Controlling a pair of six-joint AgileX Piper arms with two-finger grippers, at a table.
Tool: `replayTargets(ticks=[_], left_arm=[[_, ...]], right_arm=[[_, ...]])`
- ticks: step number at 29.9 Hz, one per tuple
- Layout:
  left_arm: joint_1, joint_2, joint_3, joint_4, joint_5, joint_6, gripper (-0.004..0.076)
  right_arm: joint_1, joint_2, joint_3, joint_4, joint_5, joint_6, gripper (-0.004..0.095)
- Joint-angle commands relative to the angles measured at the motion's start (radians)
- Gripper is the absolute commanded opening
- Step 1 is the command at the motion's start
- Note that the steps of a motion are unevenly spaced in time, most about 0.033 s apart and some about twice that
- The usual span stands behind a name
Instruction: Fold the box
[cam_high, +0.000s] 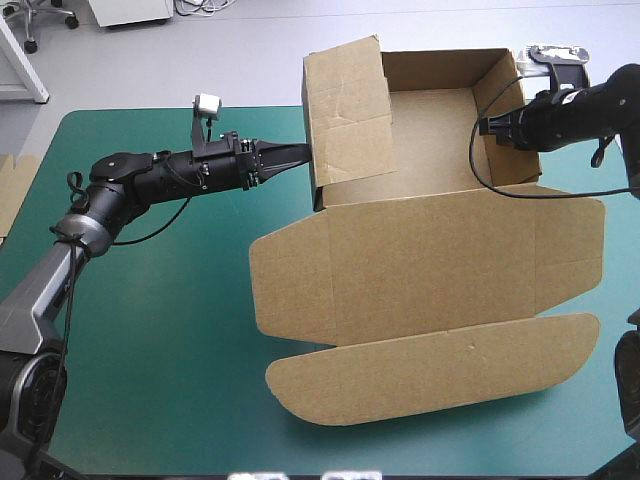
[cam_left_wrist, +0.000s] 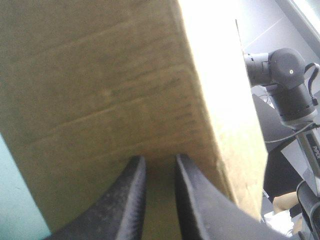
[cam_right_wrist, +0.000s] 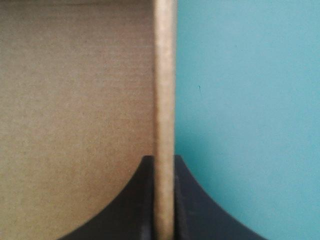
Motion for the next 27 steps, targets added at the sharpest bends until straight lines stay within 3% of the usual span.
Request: replayTargets(ticks=[1,6,13,27], left_arm=[[-0.011,-0.043,-0.046,-0.122,0.001,-0.023,0.0152],[-0.011,-0.043,-0.056,-0.124,-0.005,-0.044,0.0201],[-0.021,-0.043,-0.113,-0.103,-0.019,-0.092,0.0416],[-0.071,-0.043,-0.257,0.249,-0.143,-0.288,0.0426]], right_arm=[[-0.004,-0.041,-0.036,0.034,-0.041,0.009,-0.0013],[-0.004,-0.041,-0.036,0.030,-0.037,0.017,-0.0013],[-0.004,-0.041,-0.036,0.030,-0.039,0.024,-0.0013],[0.020,-0.041,-0.036,0.008,-0.029,0.051,-0.0013]])
